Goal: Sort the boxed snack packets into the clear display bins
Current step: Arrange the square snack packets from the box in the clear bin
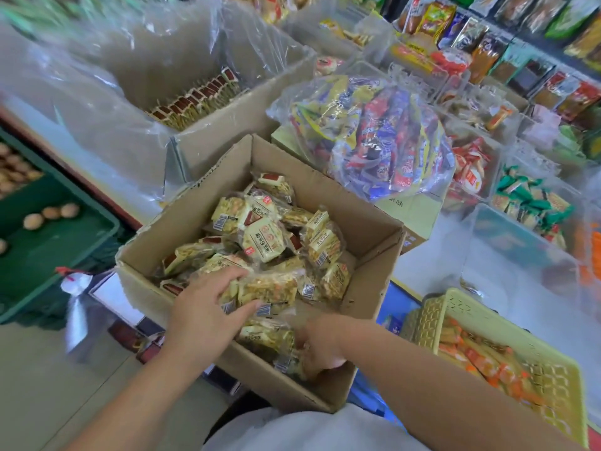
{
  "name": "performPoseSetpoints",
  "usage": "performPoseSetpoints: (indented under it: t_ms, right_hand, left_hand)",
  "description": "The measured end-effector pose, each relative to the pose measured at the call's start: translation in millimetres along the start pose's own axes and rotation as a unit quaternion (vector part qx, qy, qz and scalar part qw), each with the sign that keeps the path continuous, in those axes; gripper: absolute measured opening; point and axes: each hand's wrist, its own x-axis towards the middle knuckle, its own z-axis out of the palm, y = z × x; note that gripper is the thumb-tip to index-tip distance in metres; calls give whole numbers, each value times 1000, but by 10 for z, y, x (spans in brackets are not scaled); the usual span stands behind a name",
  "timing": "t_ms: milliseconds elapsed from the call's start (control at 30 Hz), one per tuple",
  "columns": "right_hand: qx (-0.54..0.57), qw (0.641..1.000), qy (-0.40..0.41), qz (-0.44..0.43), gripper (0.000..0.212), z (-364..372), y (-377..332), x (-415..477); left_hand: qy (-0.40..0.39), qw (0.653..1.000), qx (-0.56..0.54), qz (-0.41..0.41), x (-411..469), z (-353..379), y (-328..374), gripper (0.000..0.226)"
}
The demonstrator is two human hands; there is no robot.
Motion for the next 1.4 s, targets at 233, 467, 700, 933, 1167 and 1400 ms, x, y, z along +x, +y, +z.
performPoseSetpoints:
  t_ms: [233,467,700,933,1167,1400]
  right_hand:
    - [-136,990,-46,0,59,10,-70,41]
    - [109,973,180,-92,60,-215,414,-676]
    - [497,754,377,-204,57,99,942,-1504]
    - [525,650,479,-268,69,539,1276,-1614]
    - [293,802,503,-135,87,820,1934,-1725]
    - [426,744,503,-110,76,1114,2501,-1655]
  left_hand:
    - [27,993,112,29,15,123,-47,51]
    - [53,997,0,-58,-26,84,87,41]
    - [132,959,-207,-143,-189,339,666,52]
    - [6,936,-295,-189,-393,1045,1484,41]
    - [-4,944,-287,-160,-497,1738,2101,30]
    - [-27,987,-139,-75,-520,2364,2555,38]
